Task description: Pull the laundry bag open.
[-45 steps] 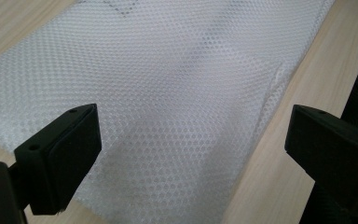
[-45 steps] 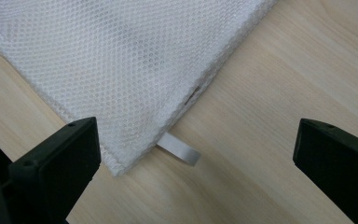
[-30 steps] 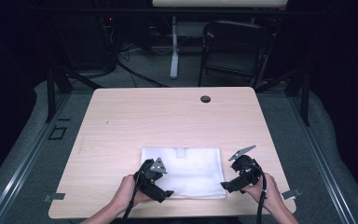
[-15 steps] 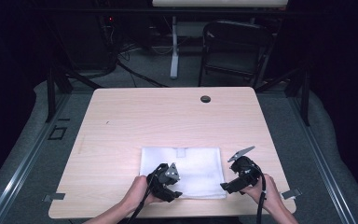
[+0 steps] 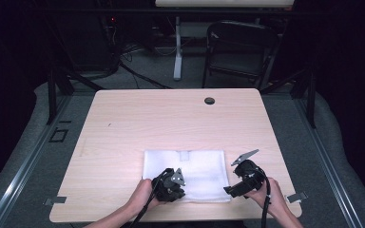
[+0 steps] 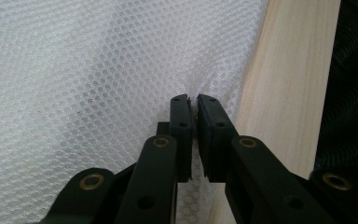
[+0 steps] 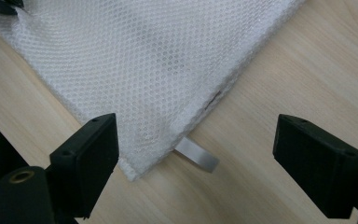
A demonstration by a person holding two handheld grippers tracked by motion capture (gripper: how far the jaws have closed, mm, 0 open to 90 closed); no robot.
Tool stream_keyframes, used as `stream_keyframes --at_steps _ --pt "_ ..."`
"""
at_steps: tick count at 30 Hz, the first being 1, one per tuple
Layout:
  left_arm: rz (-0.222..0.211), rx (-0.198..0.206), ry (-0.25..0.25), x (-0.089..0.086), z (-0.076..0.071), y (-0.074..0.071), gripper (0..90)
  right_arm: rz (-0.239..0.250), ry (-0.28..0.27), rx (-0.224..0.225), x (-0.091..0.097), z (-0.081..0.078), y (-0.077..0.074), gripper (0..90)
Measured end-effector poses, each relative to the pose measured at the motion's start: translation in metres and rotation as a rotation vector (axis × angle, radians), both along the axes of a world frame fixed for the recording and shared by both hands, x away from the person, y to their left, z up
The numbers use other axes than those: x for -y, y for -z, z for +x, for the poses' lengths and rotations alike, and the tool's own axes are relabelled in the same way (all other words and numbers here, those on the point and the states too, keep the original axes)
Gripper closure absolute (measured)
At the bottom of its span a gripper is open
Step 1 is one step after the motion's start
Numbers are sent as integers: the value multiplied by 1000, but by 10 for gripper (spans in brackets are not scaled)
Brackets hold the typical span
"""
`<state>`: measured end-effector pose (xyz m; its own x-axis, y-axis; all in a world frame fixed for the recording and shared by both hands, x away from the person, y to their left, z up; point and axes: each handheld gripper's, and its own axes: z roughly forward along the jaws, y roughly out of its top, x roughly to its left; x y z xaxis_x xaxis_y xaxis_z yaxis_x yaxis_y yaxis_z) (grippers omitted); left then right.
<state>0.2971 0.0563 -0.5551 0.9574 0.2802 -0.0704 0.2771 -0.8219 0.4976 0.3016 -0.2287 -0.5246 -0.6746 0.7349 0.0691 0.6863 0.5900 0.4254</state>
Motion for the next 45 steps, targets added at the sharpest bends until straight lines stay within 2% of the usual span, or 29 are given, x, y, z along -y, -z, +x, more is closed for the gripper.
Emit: stream_keyframes --at_steps 1,5,13,16,18,20,22,28,34,40,42,45 --pt "-1 0 -1 0 0 0 861 21 16 10 -1 -1 1 144" --pt "-9 -6 -3 -1 1 -2 879 9 -9 14 -4 -3 -2 168" --pt "-35 -13 -25 -1 4 -7 882 30 -46 32 -14 -11 -9 266" --pt "-49 -14 -34 -1 5 -9 884 45 -67 44 -19 -15 -12 332" --pt "-57 -17 -38 -1 6 -10 884 62 -87 52 -22 -18 -13 396" --pt "-59 -14 -42 -1 7 -11 885 51 -105 59 -25 -20 -15 455" --pt "-67 -15 -49 -2 7 -12 884 70 -112 71 -28 -22 -14 525" --pt "-86 -7 -66 -5 9 -16 884 55 -162 77 -37 -26 -13 732" --pt "-105 0 -82 -7 10 -19 885 40 -203 89 -49 -30 -8 870" --pt "-112 4 -85 -7 11 -21 885 15 -267 98 -64 -33 -4 900" --pt "-113 3 -88 -8 11 -21 885 18 -268 98 -69 -34 0 900" --pt "-114 6 -91 -8 11 -22 885 -4 -280 99 -74 -32 5 900"
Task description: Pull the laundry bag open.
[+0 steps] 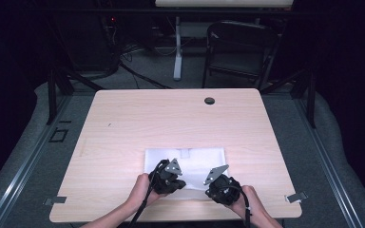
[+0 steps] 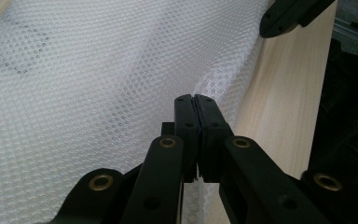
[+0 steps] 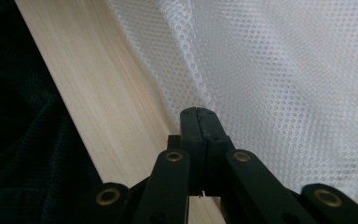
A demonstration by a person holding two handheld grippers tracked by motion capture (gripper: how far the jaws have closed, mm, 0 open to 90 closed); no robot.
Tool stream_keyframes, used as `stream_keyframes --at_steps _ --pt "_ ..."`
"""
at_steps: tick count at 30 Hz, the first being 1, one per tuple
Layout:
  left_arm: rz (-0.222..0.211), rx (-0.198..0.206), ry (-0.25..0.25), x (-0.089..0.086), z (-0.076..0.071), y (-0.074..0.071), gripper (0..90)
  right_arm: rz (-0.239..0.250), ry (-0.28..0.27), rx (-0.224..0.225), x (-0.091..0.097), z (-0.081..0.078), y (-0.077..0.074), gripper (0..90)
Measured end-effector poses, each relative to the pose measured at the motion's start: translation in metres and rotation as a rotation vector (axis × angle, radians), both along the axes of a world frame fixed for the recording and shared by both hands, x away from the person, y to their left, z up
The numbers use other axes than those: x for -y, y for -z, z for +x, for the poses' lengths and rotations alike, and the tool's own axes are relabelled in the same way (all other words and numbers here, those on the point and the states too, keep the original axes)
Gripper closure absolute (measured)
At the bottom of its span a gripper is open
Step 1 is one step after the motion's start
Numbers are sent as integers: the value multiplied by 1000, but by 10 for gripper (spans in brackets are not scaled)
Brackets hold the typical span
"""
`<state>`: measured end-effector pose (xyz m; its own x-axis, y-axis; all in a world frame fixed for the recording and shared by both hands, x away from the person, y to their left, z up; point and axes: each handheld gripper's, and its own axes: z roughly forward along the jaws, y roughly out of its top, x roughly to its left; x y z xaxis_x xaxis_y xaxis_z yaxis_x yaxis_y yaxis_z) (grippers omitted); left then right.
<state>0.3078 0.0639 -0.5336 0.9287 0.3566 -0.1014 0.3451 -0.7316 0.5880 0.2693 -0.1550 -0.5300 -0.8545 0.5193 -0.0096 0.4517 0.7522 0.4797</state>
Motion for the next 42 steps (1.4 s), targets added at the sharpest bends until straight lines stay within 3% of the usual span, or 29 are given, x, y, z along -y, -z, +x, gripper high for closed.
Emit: stream_keyframes --at_steps 8,14,28,36,42 --pt "-5 4 -4 0 1 0 886 -55 -18 26 -9 7 18 900" --pt "-6 8 -6 0 0 -1 887 -69 -15 20 -11 10 25 900" --pt "-22 31 -32 -1 1 -5 892 -64 -18 23 -11 10 26 900" --pt "-35 54 -41 1 5 -13 892 -77 -23 30 -12 9 26 900" --pt "-65 78 -77 -1 13 -23 894 -89 -26 28 -12 9 25 900"
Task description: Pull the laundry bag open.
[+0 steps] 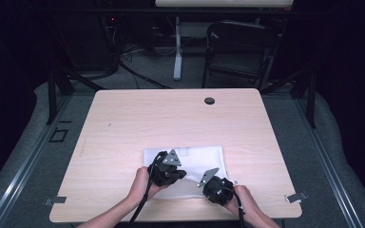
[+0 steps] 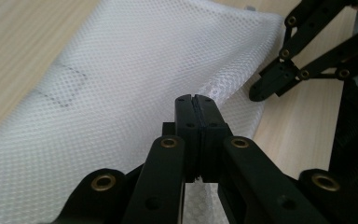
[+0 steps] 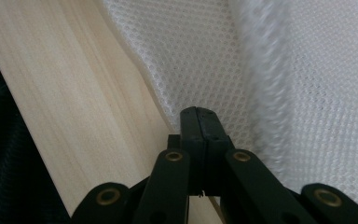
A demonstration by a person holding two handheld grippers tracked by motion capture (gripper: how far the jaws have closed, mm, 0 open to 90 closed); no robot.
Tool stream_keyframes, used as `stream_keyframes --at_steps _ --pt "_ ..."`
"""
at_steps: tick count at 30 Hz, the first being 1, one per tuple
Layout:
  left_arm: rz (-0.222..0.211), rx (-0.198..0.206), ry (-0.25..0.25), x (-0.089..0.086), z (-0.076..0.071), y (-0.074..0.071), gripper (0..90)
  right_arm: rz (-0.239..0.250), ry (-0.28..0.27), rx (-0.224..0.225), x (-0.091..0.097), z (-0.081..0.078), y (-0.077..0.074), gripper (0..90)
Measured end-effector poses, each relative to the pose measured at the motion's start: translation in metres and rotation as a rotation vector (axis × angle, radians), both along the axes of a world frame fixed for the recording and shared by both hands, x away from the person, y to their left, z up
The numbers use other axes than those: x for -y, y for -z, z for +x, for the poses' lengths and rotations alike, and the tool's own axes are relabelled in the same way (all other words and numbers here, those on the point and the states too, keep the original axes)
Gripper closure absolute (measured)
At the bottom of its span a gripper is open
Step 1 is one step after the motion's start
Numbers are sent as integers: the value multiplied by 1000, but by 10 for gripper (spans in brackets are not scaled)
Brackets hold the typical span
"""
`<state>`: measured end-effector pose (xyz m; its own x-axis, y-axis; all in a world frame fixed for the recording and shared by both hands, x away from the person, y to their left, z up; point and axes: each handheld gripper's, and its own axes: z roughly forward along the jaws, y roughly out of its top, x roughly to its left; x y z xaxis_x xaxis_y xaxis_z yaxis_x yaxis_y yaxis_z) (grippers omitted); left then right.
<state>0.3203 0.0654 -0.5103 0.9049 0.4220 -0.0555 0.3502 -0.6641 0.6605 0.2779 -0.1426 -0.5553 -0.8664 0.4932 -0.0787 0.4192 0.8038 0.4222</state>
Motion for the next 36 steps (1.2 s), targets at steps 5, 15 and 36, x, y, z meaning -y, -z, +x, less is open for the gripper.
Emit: stream_keyframes --at_steps 5,15,36 --pt "-11 16 -11 -1 5 -6 894 -2 -1 -1 0 0 0 900" --pt "-18 18 -22 -2 19 -22 893 -11 -2 -18 0 0 -1 900" --pt "39 128 -84 1 49 -66 895 -5 -6 -50 0 -2 -2 900"
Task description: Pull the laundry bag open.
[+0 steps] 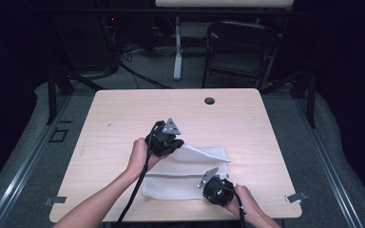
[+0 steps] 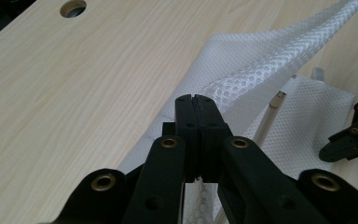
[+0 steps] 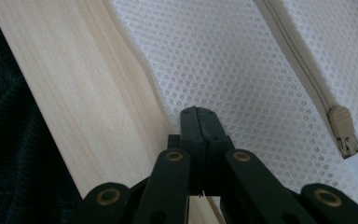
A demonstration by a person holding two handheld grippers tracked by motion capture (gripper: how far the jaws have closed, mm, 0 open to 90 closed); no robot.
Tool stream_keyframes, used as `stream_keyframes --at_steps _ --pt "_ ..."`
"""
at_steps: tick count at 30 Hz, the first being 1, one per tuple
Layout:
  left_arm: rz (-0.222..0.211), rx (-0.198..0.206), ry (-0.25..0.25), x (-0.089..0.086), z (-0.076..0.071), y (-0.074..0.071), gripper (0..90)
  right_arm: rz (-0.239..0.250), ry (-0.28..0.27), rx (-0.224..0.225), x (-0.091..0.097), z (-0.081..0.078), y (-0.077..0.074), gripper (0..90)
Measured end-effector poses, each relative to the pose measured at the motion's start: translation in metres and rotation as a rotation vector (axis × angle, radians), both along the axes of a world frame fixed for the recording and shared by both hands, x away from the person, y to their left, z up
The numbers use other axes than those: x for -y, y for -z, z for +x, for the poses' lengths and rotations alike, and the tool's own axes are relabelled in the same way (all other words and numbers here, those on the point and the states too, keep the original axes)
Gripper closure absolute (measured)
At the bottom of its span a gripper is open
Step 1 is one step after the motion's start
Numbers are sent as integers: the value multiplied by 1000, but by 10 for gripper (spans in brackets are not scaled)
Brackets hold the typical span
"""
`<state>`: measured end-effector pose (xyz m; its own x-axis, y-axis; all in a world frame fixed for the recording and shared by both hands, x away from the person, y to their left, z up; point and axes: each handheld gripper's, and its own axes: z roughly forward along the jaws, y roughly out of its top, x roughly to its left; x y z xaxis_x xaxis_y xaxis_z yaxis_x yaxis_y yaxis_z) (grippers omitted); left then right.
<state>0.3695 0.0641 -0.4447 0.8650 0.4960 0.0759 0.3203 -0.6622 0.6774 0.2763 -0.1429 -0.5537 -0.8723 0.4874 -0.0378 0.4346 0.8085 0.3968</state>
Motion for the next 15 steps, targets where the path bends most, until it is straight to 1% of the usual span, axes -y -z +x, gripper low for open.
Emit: stream_keyframes --at_steps 1,2,6,7,10,15 --pt "2 8 0 0 2 -1 894 -12 -9 -5 0 0 -1 900" --pt "2 7 -4 0 3 -2 894 -11 -11 -9 0 0 -1 900" --pt "1 21 -21 1 10 -5 894 -6 -7 -14 0 -1 -1 900" --pt "0 19 -23 1 11 -6 895 -5 -6 -22 0 -1 -1 900" --pt "0 27 -37 2 16 -8 894 -16 -17 -30 1 -1 -2 900" --pt "2 38 -54 2 24 -9 894 -11 -20 -44 1 -2 -2 900"
